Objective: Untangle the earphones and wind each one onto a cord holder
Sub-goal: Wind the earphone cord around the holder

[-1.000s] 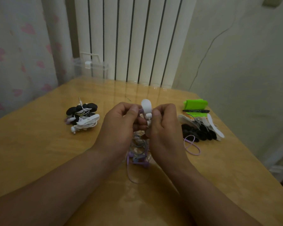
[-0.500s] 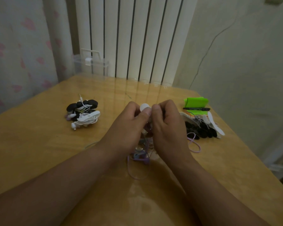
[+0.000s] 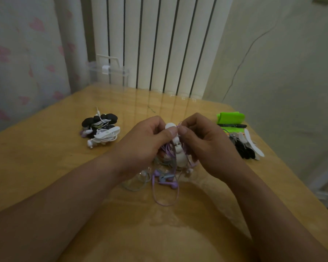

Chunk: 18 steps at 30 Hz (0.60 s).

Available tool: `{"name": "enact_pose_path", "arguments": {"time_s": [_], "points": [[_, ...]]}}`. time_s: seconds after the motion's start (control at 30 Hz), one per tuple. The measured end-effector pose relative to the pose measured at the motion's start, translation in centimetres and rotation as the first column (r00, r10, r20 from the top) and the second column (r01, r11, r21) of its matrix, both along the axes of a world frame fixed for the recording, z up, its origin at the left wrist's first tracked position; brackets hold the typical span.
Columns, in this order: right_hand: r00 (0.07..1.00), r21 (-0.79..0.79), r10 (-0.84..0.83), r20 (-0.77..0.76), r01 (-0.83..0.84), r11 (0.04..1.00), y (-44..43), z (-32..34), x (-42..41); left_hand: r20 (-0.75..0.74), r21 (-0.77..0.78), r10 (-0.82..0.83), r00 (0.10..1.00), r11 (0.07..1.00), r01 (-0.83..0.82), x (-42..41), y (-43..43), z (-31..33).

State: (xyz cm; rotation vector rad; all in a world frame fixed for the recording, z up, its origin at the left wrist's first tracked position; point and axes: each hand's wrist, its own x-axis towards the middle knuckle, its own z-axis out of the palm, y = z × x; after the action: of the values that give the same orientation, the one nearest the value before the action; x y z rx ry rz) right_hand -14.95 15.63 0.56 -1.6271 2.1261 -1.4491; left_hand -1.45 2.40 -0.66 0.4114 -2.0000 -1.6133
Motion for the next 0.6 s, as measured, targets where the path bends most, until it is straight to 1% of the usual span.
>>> {"name": "enact_pose_path", "arguments": {"time_s": [0.13, 0.33, 0.4, 0.47, 0.6], "points": [[0.996, 0.117, 0.083, 0.015, -0.085, 0.99, 0.2, 0.1, -0.4, 0.039, 0.003, -0.048, 0.998, 0.999, 0.048, 0.2, -0.9, 0.0], [0.998, 0.157, 0.058, 0.019, -0.061, 0.986, 0.0, -0.3, -0.7, 0.056, -0.037, -0.056, 0.997, 0.998, 0.059, 0.2, -1.4, -0.1], [0.999, 0.129, 0.047, -0.006, -0.046, 0.991, 0.1, -0.3, -0.7, 0.046, -0.056, -0.061, 0.997, 0.996, 0.064, 0.2, -1.2, 0.0], [1.0, 0.063, 0.018, -0.016, -0.017, 0.998, 0.1, -0.4, -0.4, 0.021, -0.036, -0.065, 0.998, 0.997, 0.066, 0.1, -1.3, 0.0], [0.999, -0.064, -0.026, 0.035, 0.028, 0.998, -0.4, -0.8, 0.4, -0.103, 0.151, -0.035, 0.994, 0.987, 0.05, -0.3, -0.9, -0.2]]}}
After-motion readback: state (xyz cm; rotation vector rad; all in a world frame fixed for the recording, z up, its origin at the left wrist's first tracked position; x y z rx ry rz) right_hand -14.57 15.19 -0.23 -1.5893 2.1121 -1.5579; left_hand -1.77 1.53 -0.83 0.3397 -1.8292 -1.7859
